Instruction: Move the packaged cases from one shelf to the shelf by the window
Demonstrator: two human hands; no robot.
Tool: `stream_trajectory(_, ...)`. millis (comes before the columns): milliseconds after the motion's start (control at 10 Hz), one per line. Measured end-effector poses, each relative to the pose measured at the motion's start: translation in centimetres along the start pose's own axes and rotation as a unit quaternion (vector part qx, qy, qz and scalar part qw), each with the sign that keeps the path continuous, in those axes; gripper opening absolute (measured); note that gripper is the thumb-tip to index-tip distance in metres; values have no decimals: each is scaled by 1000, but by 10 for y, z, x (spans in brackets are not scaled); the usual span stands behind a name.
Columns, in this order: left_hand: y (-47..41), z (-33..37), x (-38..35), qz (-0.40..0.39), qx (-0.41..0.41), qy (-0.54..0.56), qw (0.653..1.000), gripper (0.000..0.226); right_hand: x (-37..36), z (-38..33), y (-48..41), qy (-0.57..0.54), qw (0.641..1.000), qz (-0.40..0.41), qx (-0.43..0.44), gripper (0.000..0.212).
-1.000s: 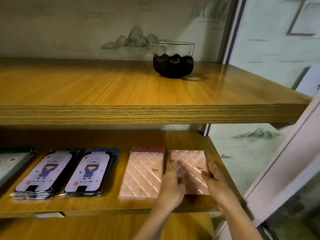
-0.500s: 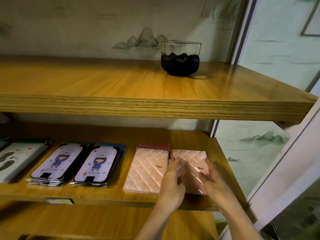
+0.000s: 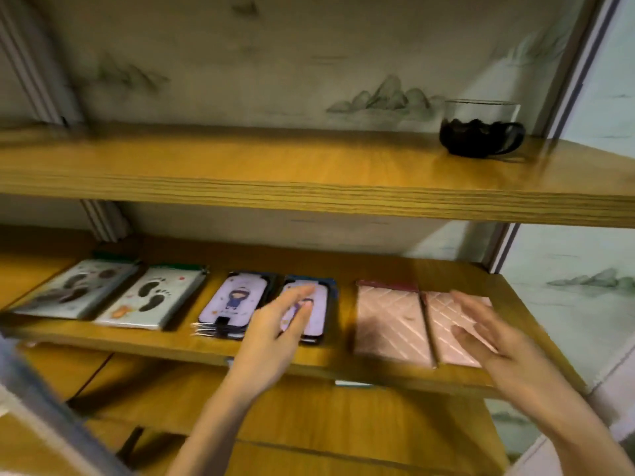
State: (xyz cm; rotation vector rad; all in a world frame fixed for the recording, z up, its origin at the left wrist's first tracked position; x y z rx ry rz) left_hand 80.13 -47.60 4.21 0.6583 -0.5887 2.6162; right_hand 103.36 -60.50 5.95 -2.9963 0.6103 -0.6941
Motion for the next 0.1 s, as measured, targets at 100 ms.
stream_trajectory(100,13,-12,55,4,-14,-16,1000,36,-19,-36,21,-50,995,23,88,35)
Point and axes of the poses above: each hand's wrist, its own y-axis away from the middle knuckle, its own x-axis out of the back of the hand, z = x × y, the point moved 2 cm from there along -y, towards the middle knuckle, and after that the axes turned 5 degrees about -y, right-handed, at the moved point
